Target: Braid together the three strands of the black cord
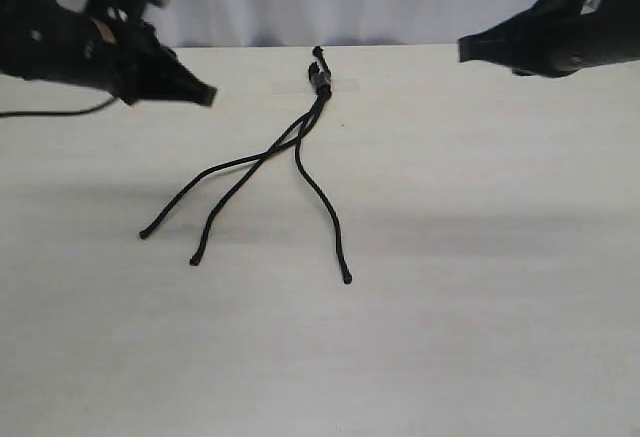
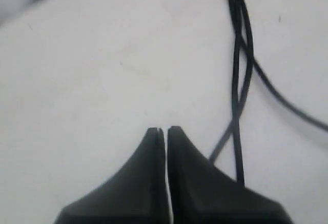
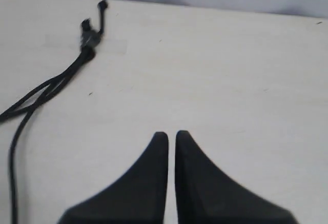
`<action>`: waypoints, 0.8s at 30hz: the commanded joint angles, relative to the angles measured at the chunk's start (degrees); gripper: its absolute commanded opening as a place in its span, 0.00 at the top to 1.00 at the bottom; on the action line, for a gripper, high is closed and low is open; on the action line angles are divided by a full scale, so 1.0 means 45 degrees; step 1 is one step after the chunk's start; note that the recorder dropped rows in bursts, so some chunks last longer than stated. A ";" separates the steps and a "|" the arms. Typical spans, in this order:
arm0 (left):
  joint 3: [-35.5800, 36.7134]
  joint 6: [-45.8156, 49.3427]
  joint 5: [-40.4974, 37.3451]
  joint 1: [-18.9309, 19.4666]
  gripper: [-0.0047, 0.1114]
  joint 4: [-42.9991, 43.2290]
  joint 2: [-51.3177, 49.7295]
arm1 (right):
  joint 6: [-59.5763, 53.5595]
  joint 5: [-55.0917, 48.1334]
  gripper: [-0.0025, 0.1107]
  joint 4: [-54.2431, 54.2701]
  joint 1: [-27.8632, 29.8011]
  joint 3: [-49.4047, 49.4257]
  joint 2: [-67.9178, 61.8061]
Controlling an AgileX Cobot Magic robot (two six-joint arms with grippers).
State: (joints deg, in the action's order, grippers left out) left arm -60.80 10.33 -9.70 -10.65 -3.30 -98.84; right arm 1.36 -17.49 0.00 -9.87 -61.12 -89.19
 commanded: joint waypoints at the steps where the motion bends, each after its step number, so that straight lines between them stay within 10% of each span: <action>1: 0.0139 -0.0020 0.0130 0.0775 0.96 -0.0136 0.2452 | -0.1873 -0.1173 0.94 0.1620 -0.2232 -0.0922 -0.1427; 13: 0.2680 -0.0343 0.2391 0.1667 0.96 -0.0110 0.6624 | -0.1454 -0.5009 0.52 0.2236 -0.6815 -0.7302 -0.7600; 24: 0.2680 -0.0343 0.1948 0.1667 0.96 -0.0110 0.7116 | -0.0301 -0.7293 0.51 0.2012 -0.7552 -1.0924 -1.0439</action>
State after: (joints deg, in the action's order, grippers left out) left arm -48.97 9.05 -1.11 -3.36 -3.30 -67.07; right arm -1.50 -48.76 9.86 -43.93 -108.19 -134.95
